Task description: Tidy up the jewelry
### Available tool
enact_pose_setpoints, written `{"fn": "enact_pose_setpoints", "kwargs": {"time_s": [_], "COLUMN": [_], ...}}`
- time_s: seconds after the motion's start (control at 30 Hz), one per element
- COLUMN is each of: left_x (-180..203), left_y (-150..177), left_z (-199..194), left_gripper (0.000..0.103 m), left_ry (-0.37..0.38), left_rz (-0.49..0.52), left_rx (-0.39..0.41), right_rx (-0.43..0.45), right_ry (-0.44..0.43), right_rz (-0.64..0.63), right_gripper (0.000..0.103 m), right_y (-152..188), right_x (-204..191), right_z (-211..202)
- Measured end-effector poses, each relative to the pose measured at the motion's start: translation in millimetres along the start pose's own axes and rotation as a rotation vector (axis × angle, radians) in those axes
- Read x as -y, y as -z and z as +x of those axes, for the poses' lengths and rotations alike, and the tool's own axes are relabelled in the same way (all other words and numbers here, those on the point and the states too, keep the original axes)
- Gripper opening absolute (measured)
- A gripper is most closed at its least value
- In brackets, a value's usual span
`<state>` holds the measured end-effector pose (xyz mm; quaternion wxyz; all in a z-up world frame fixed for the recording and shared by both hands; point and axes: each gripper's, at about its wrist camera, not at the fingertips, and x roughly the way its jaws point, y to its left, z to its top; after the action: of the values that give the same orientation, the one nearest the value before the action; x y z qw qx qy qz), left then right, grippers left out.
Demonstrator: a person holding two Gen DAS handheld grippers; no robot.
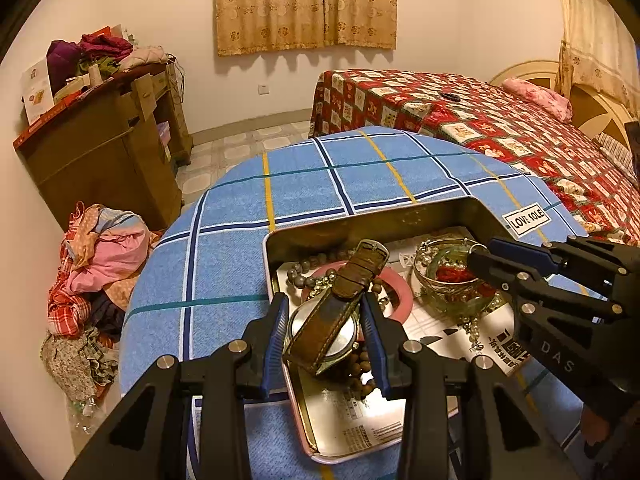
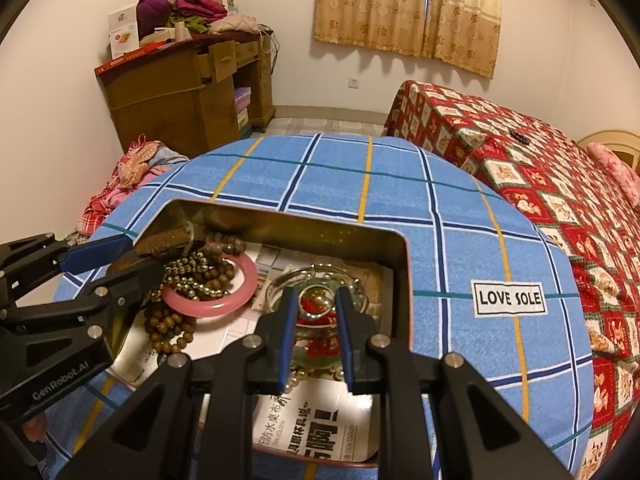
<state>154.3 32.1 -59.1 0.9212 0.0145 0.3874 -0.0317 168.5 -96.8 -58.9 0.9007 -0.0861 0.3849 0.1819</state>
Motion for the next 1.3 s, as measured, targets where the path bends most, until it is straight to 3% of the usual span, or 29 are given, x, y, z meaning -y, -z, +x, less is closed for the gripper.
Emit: {"fn": "enact_pose_setpoints", "kwargs": {"time_s": [0.4,0.47,0.5,0.53,0.57,0.7,0.83,1.3], "left_x": [4,3,3,2,1,-4,-4,1], "left_y": [-4,-4,-4,-3,-3,4,15,32], "left_z": [-7,-12,-17,-24,-29,-47,-62,-87], "left_gripper": [0.039,0.057,0.073,0.076,0.076,0.077,0.077,0.077], "left_ry": [0.009,-0.011,-0.017,-0.020,-0.022,-0.031,-0.037,-0.049], "left_rz": [-0.003,0.000,-0.005,-0.012,-0.017,-0.038,-0.052,-0.072], "left_rx": [0.018,0.035,0.050,0.069,0.081,0.097,0.116,0.138], "right_rx": [0.003,0.000,0.002,0.015,0.034,0.060,0.077,0.123], "right_ry": [-0.002,-0.008,-0.011,-0.010,-0.003,0.027,0.029,0.032], "right_rz": [0.002,0.003,0.002,0.005,0.011,0.007,0.036,0.058], "right_gripper": [0.022,0.027,0.035,0.051,0.058,0.058,0.066,0.070], "right_y": [-1,0,1,2,3,7,14,26], "right_x": [0,0,1,1,2,1,5,9], "right_z": [-1,-1,-2,-6,-11,-26,-39,-64]}}
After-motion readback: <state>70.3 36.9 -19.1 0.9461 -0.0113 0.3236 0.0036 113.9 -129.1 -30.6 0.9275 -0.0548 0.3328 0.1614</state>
